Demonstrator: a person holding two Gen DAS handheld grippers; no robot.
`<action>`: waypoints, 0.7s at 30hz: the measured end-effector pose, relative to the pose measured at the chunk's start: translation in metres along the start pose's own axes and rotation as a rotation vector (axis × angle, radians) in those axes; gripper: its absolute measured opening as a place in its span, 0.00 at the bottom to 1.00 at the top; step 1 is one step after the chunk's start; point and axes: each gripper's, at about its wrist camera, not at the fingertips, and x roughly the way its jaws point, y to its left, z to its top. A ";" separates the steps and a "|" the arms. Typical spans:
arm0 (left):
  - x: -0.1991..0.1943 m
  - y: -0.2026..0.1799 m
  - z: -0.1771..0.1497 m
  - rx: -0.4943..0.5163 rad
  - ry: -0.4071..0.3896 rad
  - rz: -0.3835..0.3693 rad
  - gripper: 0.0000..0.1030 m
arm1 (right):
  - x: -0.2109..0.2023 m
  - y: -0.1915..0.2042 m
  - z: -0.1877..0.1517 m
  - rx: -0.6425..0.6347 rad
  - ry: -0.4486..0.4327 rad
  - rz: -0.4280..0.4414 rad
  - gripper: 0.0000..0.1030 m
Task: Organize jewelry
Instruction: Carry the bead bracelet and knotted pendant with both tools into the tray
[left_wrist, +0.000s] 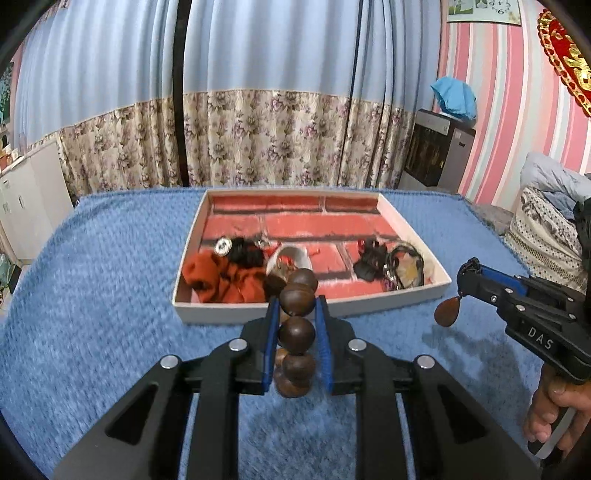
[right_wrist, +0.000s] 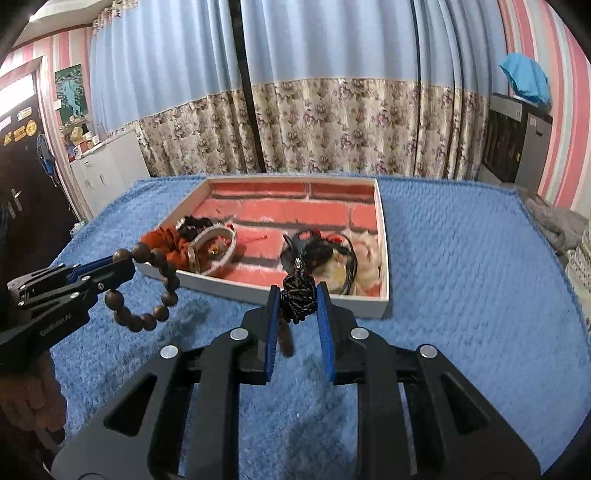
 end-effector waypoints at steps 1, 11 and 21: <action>-0.001 0.001 0.004 0.004 -0.007 0.004 0.19 | 0.000 0.000 0.003 -0.001 -0.004 0.000 0.19; 0.003 0.003 0.026 0.035 -0.035 0.031 0.19 | 0.008 0.007 0.021 -0.018 -0.017 0.003 0.20; 0.025 0.010 0.058 0.051 -0.055 0.031 0.19 | 0.033 0.007 0.056 -0.031 -0.037 -0.010 0.20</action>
